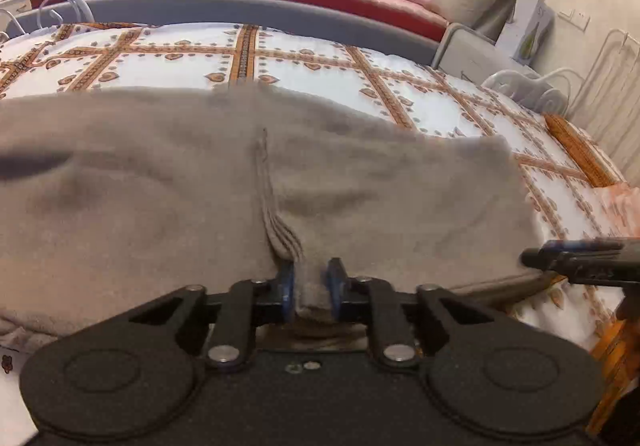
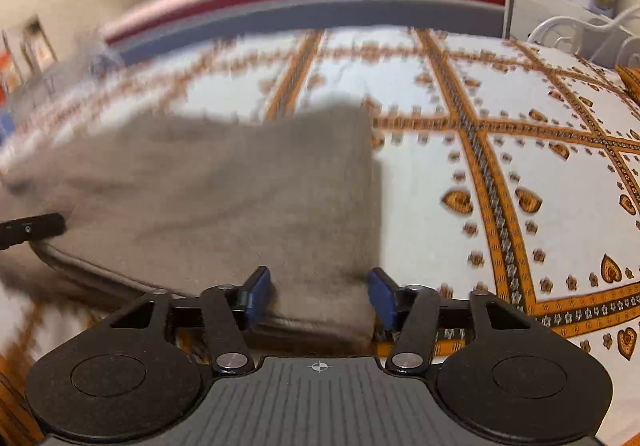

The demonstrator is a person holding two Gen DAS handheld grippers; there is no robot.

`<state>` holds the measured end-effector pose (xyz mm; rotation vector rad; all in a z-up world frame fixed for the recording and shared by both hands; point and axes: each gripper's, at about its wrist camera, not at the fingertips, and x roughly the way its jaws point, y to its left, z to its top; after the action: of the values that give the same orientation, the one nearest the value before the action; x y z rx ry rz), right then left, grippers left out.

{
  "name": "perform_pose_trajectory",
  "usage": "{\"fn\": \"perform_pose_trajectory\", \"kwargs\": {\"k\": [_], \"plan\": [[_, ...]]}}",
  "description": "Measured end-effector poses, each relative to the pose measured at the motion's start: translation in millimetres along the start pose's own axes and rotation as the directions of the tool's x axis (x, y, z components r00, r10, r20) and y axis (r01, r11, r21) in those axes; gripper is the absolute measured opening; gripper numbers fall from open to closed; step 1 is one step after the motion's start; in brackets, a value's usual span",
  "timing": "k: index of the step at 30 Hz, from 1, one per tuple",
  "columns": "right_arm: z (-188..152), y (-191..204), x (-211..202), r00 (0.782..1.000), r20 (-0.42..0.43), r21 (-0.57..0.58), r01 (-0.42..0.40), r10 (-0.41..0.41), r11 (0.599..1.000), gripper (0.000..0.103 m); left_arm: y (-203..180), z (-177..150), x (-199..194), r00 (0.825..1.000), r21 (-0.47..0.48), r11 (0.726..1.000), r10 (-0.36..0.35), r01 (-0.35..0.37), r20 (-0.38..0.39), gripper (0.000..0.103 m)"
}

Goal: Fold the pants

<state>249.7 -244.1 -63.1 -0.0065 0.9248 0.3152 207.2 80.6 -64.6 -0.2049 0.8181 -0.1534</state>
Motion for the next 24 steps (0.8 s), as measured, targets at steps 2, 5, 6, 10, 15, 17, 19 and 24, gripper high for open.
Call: {"fn": "perform_pose_trajectory", "kwargs": {"k": [2,5,6,10,15,17,19,24], "plan": [[1,3,-2,1.000,0.014,-0.022,0.014,-0.014,1.000,0.058,9,6,-5,1.000,-0.053,0.999,0.004,-0.003,0.028,0.023],[6,-3,-20,0.993,0.114,0.012,-0.013,0.012,1.000,0.058,20,17,-15,0.993,-0.089,0.994,0.072,-0.063,0.098,0.021],[9,-3,-24,0.989,0.144,0.013,-0.013,0.011,1.000,0.058,22,22,-17,0.990,-0.095,0.994,0.072,-0.061,0.119,0.021],[32,-4,-24,0.973,0.231,0.021,-0.031,0.025,0.999,0.052,15,41,-4,0.990,-0.061,0.998,0.014,-0.005,0.143,0.021],[54,-1,9,0.975,0.218,-0.014,-0.043,0.044,0.999,0.051,0,47,46,0.997,0.046,0.997,0.067,-0.069,0.048,0.028],[57,-5,29,0.984,0.171,-0.013,-0.049,0.051,0.999,0.051,5,43,57,0.997,0.038,0.997,0.058,-0.060,0.042,0.034],[57,-19,56,0.997,0.062,0.038,0.031,-0.034,0.999,0.052,5,51,50,0.998,0.005,0.999,0.052,-0.052,0.045,0.030],[75,-35,28,0.977,0.211,0.127,-0.055,0.027,0.990,0.051,8,63,39,0.992,-0.009,0.999,0.053,-0.052,0.114,0.029]]}}
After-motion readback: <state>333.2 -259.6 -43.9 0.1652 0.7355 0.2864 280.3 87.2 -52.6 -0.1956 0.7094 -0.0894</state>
